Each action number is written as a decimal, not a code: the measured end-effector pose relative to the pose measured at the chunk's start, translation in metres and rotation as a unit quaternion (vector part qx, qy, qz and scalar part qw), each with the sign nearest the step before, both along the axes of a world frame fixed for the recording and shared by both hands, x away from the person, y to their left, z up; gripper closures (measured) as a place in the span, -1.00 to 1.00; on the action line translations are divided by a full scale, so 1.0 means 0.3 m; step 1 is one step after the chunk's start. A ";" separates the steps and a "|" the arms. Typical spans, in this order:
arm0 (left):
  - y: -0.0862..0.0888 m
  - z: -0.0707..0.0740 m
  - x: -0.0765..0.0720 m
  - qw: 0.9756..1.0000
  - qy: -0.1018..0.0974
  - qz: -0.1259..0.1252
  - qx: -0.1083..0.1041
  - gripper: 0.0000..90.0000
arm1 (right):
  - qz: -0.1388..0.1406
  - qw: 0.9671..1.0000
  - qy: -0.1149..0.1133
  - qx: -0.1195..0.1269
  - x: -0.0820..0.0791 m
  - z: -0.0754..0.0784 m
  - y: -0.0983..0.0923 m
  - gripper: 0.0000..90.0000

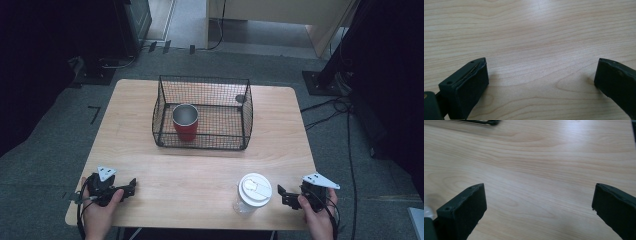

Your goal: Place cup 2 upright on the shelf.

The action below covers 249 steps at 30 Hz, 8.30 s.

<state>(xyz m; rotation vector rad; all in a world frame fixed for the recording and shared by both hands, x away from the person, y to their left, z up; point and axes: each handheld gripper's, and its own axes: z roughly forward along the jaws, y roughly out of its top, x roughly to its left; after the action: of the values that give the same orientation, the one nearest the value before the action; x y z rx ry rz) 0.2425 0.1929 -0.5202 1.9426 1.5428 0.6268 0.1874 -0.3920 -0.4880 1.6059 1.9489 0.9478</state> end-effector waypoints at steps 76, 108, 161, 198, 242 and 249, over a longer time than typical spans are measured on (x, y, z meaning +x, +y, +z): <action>-0.001 0.000 0.000 1.000 0.000 -0.001 0.000 -1.00 | 0.277 0.953 -0.080 0.094 -0.090 0.135 0.258 -1.00; -0.001 0.000 0.000 1.000 0.000 -0.001 0.000 -1.00 | 0.228 0.962 -0.143 0.053 -0.089 0.130 0.340 -0.65; -0.001 0.000 0.000 1.000 0.000 -0.004 0.000 -1.00 | 0.150 0.972 -0.179 0.041 0.050 0.320 0.419 -0.64; -0.017 0.000 0.017 1.000 0.001 -0.018 0.001 -1.00 | 0.150 0.969 -0.196 0.024 0.183 0.486 0.498 -0.64; -0.018 0.000 0.017 1.000 0.000 -0.018 0.001 -1.00 | 0.058 0.975 -0.215 0.019 0.598 0.553 0.595 -0.64; -0.018 0.000 0.017 1.000 0.000 -0.018 0.001 -1.00 | 0.044 0.978 -0.203 0.012 0.661 0.496 0.612 -0.64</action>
<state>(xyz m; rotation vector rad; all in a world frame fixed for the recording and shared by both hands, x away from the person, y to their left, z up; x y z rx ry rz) 0.2474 0.1876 -0.5202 1.9668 1.5056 0.6125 0.3856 -0.2083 -0.3393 1.2256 1.7371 1.2290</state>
